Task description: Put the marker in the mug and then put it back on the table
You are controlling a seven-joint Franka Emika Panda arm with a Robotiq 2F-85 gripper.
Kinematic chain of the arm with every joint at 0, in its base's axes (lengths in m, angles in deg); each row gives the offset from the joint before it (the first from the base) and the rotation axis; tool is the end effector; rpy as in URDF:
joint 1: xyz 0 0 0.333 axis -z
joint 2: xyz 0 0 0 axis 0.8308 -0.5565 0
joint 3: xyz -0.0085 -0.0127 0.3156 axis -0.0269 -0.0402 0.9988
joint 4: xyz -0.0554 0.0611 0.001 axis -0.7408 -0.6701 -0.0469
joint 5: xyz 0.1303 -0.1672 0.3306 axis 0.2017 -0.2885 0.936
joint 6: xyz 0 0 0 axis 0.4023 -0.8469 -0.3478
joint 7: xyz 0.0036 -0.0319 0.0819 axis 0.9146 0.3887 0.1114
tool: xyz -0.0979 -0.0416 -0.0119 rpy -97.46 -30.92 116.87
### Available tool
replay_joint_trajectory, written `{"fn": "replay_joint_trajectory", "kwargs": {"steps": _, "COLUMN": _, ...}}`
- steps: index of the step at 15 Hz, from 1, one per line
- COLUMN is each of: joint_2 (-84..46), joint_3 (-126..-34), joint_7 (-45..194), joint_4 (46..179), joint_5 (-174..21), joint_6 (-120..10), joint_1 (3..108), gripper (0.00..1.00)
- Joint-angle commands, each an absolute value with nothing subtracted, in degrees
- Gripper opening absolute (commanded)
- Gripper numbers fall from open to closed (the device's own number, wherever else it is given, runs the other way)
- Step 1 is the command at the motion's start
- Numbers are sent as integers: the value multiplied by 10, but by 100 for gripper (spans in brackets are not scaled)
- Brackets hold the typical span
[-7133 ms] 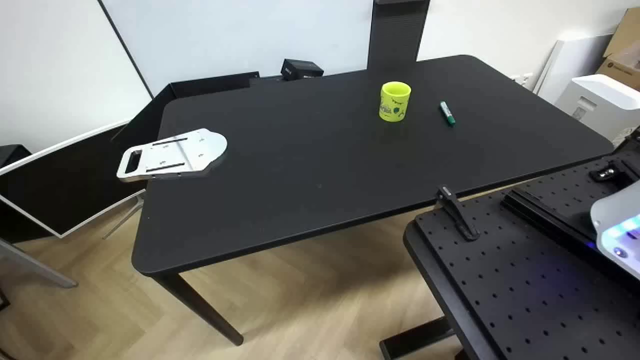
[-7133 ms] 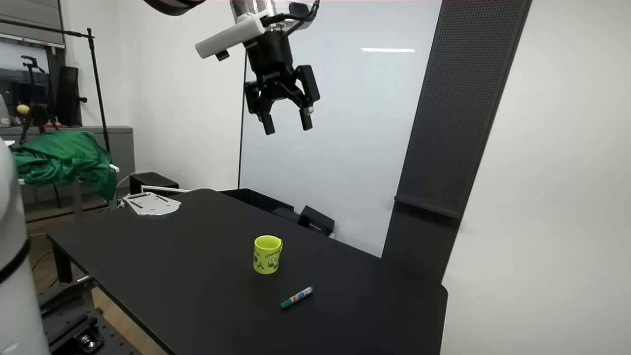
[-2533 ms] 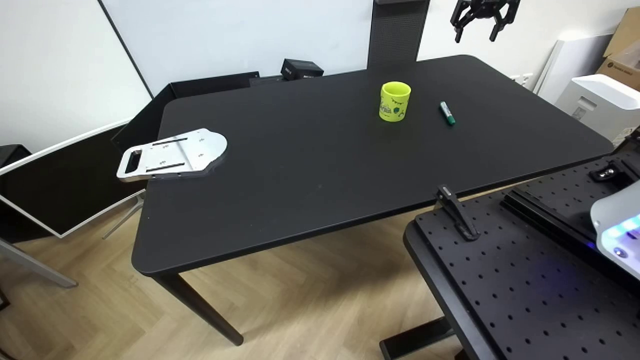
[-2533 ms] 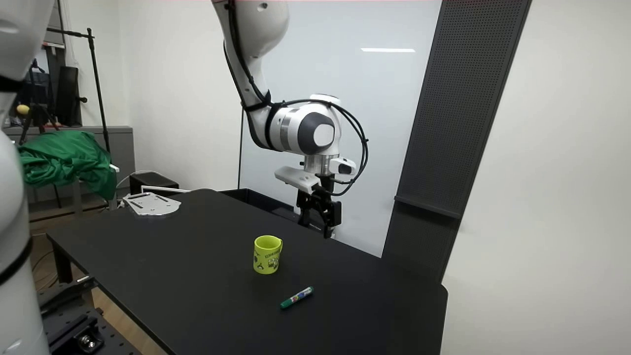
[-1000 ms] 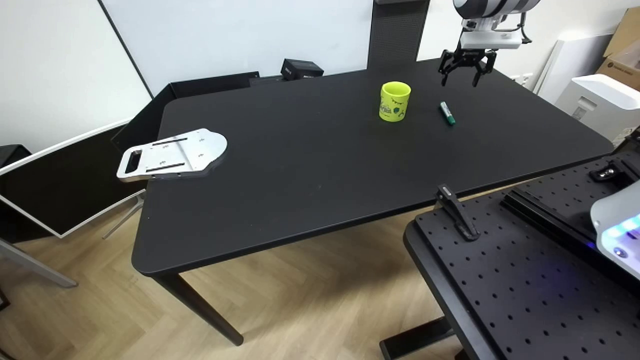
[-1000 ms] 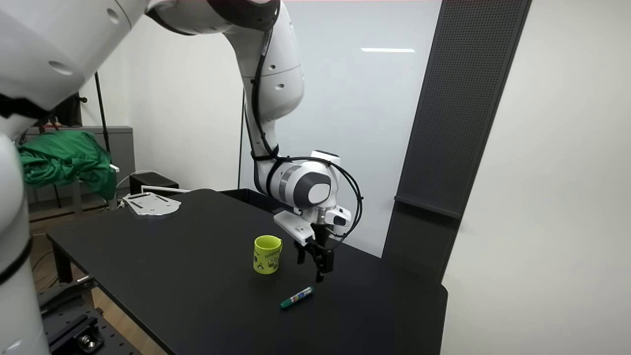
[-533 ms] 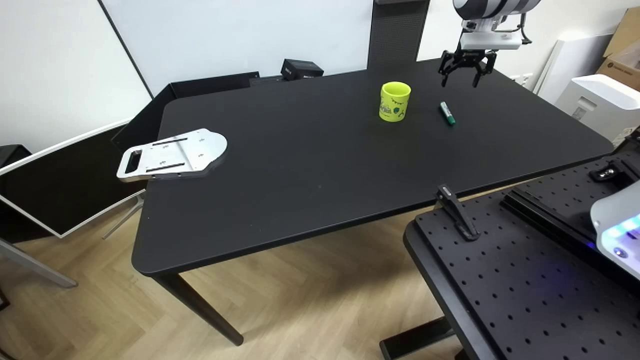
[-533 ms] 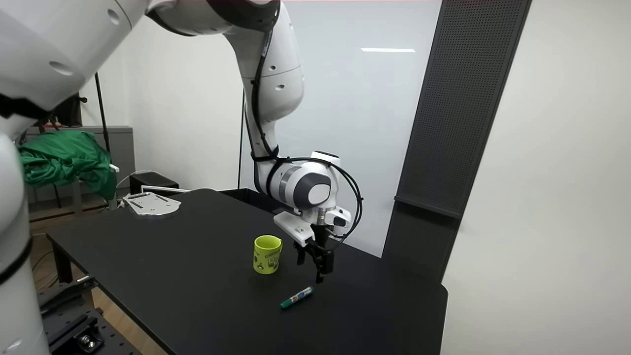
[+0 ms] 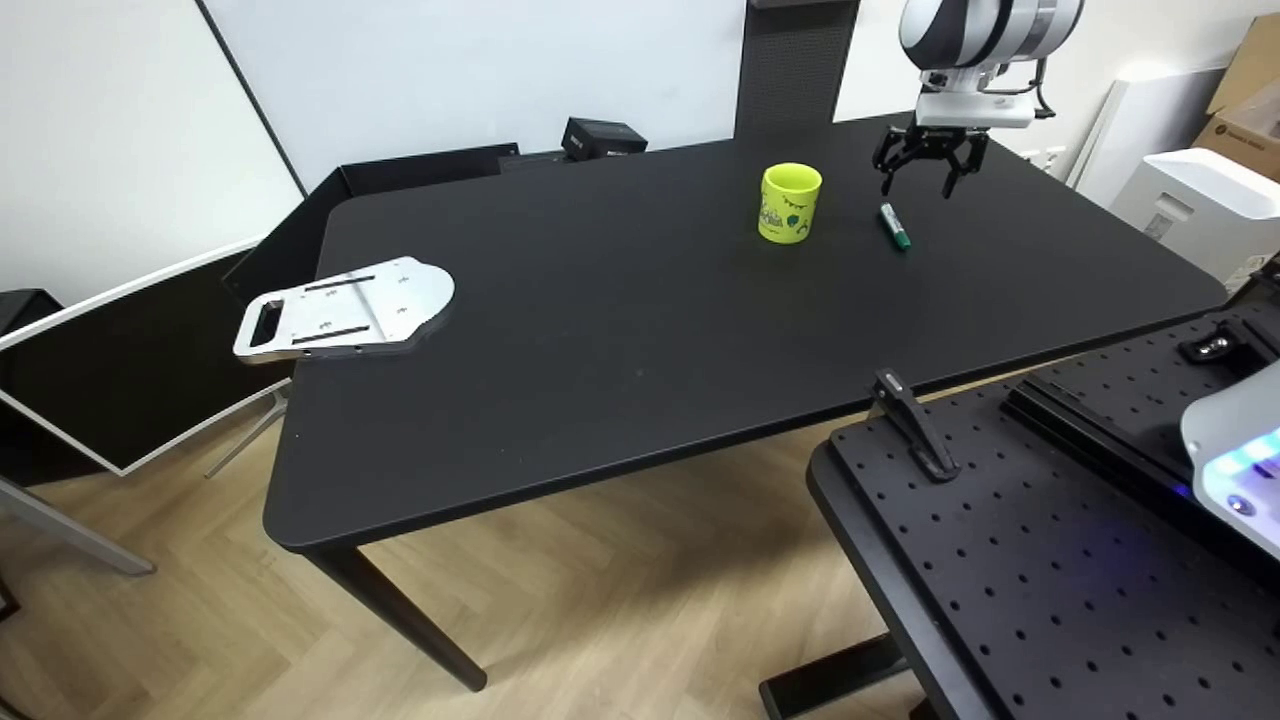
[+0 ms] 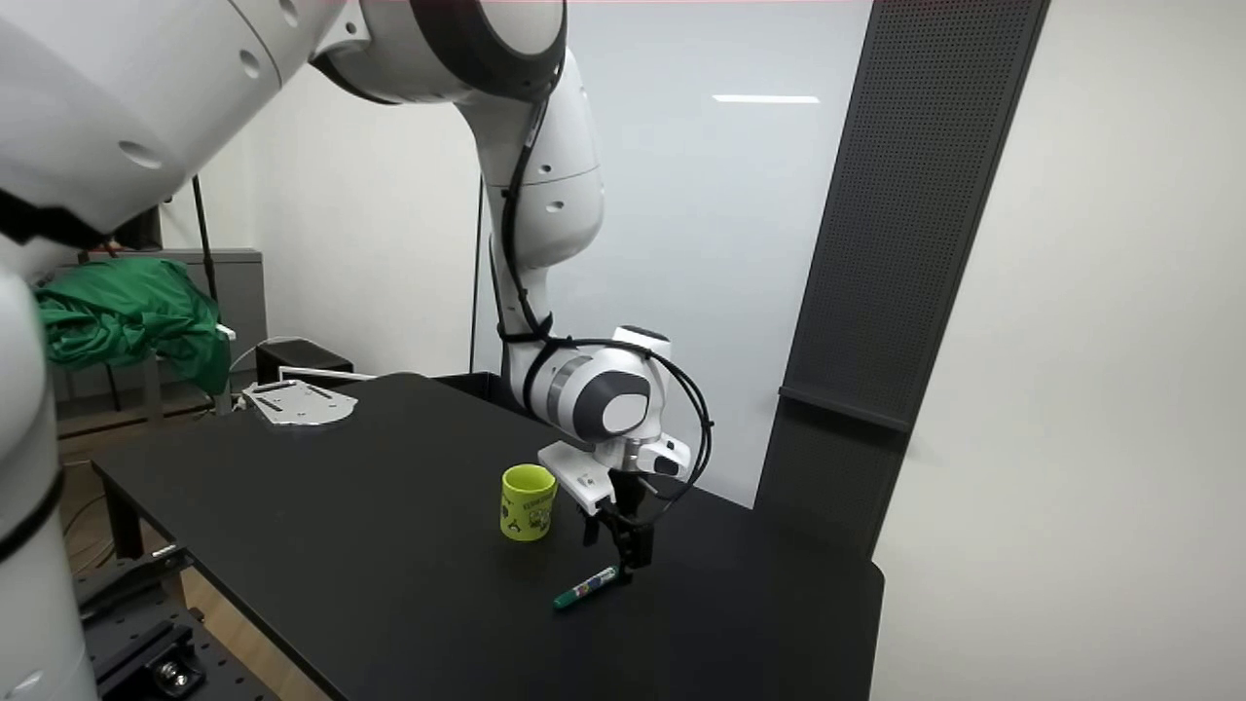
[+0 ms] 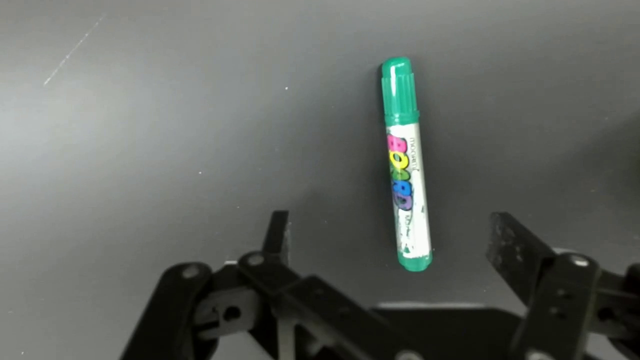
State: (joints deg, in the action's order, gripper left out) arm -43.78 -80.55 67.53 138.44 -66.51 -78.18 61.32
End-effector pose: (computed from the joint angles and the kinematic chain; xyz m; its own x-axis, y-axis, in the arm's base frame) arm 0.5562 -0.1027 0.0778 0.8917 -0.4521 -0.0214 -0.4519 -0.8919 0.0150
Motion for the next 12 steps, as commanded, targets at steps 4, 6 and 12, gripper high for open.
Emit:
{"fn": "replay_joint_trajectory", "kwargs": {"steps": 4, "joint_2": -494, "joint_3": -791, "joint_7": 692, "joint_4": 1351, "joint_5": -650, "joint_6": -826, "joint_1": 624, "gripper": 100}}
{"fn": "replay_joint_trajectory", "kwargs": {"steps": 6, "joint_2": -505, "joint_3": -792, "joint_7": 692, "joint_4": 1348, "joint_5": -652, "joint_6": -841, "joint_1": 621, "gripper": 100}}
{"fn": "replay_joint_trajectory", "kwargs": {"steps": 12, "joint_2": -532, "joint_3": -790, "joint_7": 693, "joint_4": 1340, "joint_5": -656, "joint_6": -869, "joint_1": 615, "gripper": 53}}
